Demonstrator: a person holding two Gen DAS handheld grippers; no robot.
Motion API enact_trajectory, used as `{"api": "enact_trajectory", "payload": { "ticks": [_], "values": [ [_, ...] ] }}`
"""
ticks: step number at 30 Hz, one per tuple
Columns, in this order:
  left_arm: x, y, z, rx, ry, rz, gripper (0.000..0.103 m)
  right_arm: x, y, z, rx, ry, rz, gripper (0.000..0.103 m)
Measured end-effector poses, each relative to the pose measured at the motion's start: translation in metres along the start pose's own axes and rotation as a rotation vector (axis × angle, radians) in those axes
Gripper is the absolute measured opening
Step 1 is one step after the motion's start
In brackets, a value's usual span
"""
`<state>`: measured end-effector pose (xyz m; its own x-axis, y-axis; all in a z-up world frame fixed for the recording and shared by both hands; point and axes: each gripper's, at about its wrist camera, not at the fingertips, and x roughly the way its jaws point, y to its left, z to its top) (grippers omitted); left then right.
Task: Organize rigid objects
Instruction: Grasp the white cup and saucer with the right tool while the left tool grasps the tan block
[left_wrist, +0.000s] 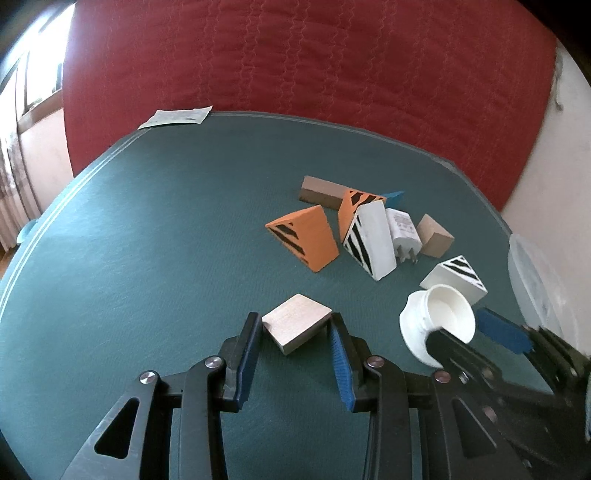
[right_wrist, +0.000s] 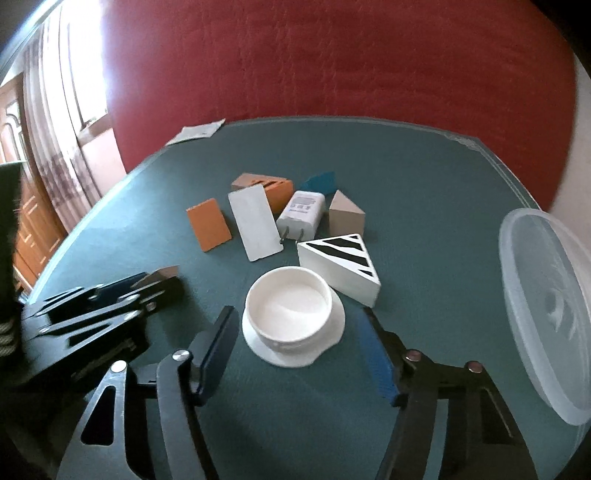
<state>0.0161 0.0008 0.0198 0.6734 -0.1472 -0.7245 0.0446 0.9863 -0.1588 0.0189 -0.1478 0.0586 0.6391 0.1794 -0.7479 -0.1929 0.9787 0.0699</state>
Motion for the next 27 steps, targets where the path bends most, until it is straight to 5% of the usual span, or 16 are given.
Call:
{"api": "enact_trajectory", "payload": {
  "ticks": [7, 13, 27],
  "values": [
    [-0.003, 0.003, -0.004, -0.002, 0.001, 0.002, 0.04, 0.005, 0.0, 0.001, -0.004, 0.01, 0.0, 0.052],
    [-0.006, 0.011, -0.004, -0.033, 0.006, 0.01, 0.063, -0.001, 0.001, -0.004, 0.001, 0.004, 0.015, 0.052],
    [0.001, 0.008, 0.006, -0.12, 0.054, 0.097, 0.064, -0.008, -0.004, -0.01, 0.022, -0.005, 0.068, 0.052]
  ]
}}
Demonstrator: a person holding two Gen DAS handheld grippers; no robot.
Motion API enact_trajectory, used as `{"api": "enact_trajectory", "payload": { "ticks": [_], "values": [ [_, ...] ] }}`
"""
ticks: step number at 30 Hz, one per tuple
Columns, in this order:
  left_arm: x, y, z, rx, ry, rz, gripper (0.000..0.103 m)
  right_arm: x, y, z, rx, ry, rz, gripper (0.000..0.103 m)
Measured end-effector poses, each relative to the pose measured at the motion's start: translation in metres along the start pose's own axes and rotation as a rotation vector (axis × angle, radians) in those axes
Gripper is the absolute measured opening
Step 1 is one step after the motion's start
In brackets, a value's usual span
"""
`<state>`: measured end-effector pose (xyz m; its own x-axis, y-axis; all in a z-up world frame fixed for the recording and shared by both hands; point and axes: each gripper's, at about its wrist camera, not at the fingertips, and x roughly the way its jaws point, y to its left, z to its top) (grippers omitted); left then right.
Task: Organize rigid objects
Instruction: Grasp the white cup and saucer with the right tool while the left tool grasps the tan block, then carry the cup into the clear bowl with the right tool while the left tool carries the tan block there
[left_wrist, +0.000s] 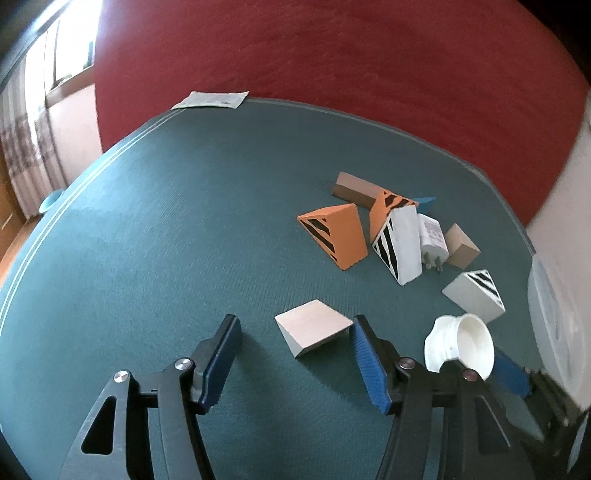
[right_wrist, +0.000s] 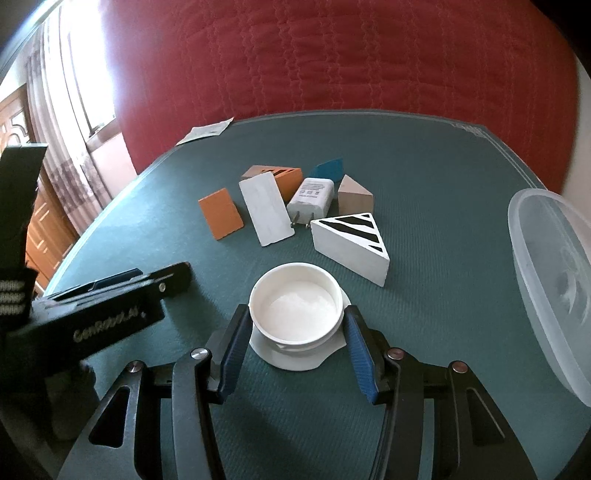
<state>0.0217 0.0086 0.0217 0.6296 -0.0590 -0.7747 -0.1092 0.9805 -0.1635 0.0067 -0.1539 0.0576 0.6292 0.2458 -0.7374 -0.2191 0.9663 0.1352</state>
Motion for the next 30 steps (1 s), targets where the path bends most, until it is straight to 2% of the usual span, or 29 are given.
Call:
{"api": "enact_trajectory", "payload": {
  "ticks": [4, 6, 9, 10, 17, 24, 30],
  "values": [
    [0.003, -0.003, 0.004, -0.024, 0.013, 0.033, 0.064, 0.0, 0.001, -0.001, -0.001, 0.0, 0.002, 0.052],
    [0.004, -0.005, 0.004, -0.023, 0.012, 0.041, 0.057, 0.0, 0.001, -0.001, 0.0, 0.0, 0.002, 0.052],
    [0.003, -0.01, 0.003, 0.0, 0.011, 0.031, 0.041, 0.0, 0.0, 0.0, 0.002, -0.001, 0.004, 0.052],
    [0.002, -0.011, 0.001, 0.011, 0.011, 0.028, 0.039, 0.0, 0.0, 0.0, 0.002, -0.001, 0.004, 0.052],
    [-0.008, -0.007, -0.008, 0.042, -0.012, -0.01, 0.035, -0.005, 0.002, -0.002, 0.007, -0.014, 0.012, 0.052],
    [-0.015, -0.008, -0.013, 0.064, -0.022, 0.006, 0.035, -0.02, 0.003, -0.002, -0.004, -0.053, 0.02, 0.052],
    [-0.021, -0.02, -0.014, 0.111, -0.051, 0.028, 0.035, -0.042, -0.018, 0.002, 0.033, -0.1, -0.009, 0.052]
  ]
}}
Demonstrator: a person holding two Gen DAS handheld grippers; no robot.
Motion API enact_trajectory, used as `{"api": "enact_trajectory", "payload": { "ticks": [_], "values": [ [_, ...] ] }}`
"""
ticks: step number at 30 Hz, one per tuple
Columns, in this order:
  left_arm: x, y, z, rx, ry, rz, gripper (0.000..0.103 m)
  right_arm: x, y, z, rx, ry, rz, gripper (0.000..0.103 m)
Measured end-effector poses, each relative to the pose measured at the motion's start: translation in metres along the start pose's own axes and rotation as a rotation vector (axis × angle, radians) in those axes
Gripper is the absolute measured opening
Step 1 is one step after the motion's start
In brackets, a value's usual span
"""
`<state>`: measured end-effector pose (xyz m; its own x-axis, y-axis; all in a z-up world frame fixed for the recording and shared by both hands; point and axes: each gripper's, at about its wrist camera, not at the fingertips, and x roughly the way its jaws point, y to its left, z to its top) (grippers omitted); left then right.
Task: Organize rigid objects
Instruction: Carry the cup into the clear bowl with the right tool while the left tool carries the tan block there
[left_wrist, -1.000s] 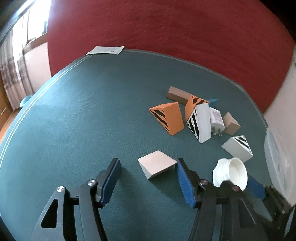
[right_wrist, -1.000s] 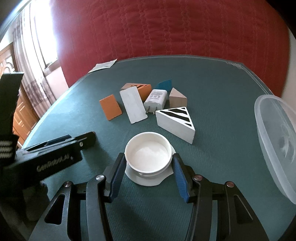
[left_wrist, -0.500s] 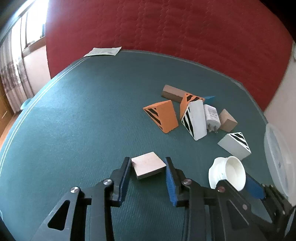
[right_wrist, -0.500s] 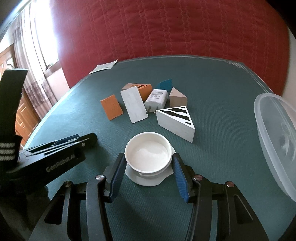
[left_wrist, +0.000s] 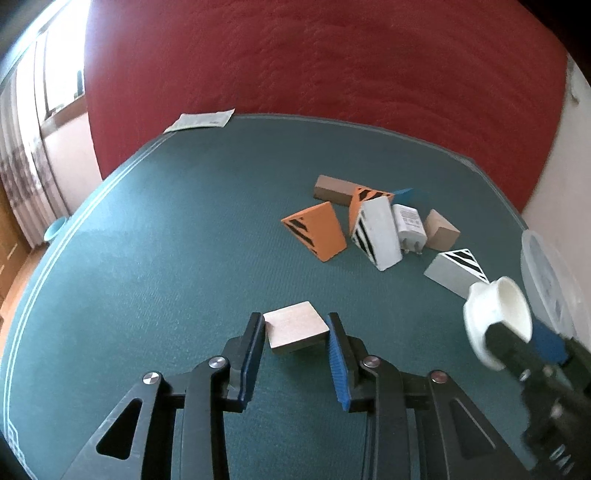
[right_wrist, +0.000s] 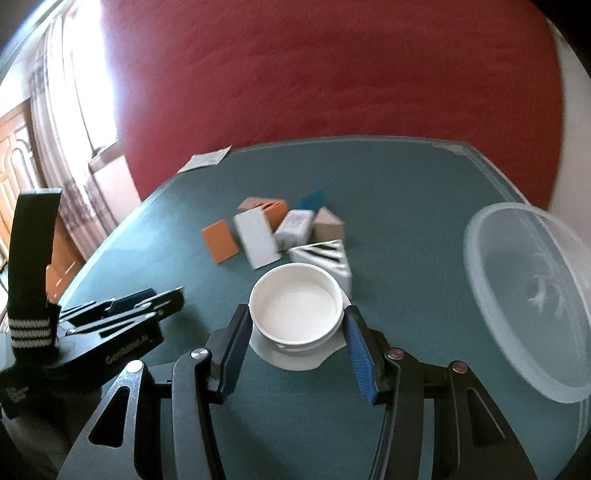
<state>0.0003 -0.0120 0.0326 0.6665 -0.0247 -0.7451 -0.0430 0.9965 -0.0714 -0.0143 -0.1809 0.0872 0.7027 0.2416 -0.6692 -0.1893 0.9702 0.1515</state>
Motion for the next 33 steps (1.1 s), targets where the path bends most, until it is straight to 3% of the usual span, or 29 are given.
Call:
{"api": "enact_trajectory", "payload": {
  "ticks": [14, 27, 33],
  "values": [
    [-0.015, -0.042, -0.001, 0.117, -0.04, -0.001, 0.035, -0.05, -0.072, 0.011, 0.111, -0.106, -0.163, 0.052],
    [-0.034, -0.109, -0.005, 0.264, -0.085, -0.065, 0.035, -0.074, -0.15, 0.004, 0.246, -0.129, -0.353, 0.052],
    [-0.039, -0.138, -0.007, 0.32, -0.096, -0.106, 0.035, -0.071, -0.169, -0.007, 0.265, -0.103, -0.4, 0.052]
  ]
}}
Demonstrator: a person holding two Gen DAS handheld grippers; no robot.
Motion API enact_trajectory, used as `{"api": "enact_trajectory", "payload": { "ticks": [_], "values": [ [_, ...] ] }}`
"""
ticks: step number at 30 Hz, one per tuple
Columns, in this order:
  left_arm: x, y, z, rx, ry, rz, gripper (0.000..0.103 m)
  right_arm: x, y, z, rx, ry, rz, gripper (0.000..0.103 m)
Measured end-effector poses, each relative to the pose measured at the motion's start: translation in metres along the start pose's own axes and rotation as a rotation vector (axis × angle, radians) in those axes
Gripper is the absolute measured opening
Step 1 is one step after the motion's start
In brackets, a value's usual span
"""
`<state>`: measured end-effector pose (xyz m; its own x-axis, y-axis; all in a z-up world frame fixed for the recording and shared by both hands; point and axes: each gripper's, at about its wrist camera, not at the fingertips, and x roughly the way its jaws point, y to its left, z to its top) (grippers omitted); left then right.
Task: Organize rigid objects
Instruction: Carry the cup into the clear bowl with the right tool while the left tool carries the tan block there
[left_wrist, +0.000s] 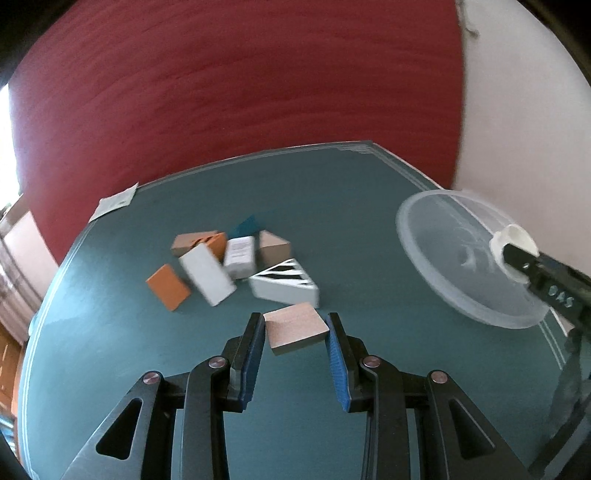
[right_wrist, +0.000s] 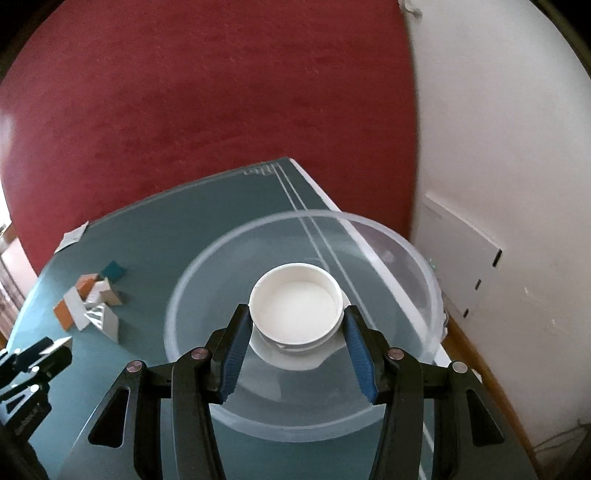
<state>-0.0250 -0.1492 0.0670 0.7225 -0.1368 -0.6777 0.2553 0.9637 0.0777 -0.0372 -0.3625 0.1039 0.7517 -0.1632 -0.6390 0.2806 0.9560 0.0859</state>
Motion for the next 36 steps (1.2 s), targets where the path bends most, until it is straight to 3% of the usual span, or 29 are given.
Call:
{"api": "enact_trajectory", "payload": {
  "ticks": [36],
  "values": [
    [0.012, -0.076, 0.027, 0.14, -0.029, -0.077, 0.035, -0.004, -0.034, -0.002, 0.071, -0.029, -0.022, 0.054]
  ]
}}
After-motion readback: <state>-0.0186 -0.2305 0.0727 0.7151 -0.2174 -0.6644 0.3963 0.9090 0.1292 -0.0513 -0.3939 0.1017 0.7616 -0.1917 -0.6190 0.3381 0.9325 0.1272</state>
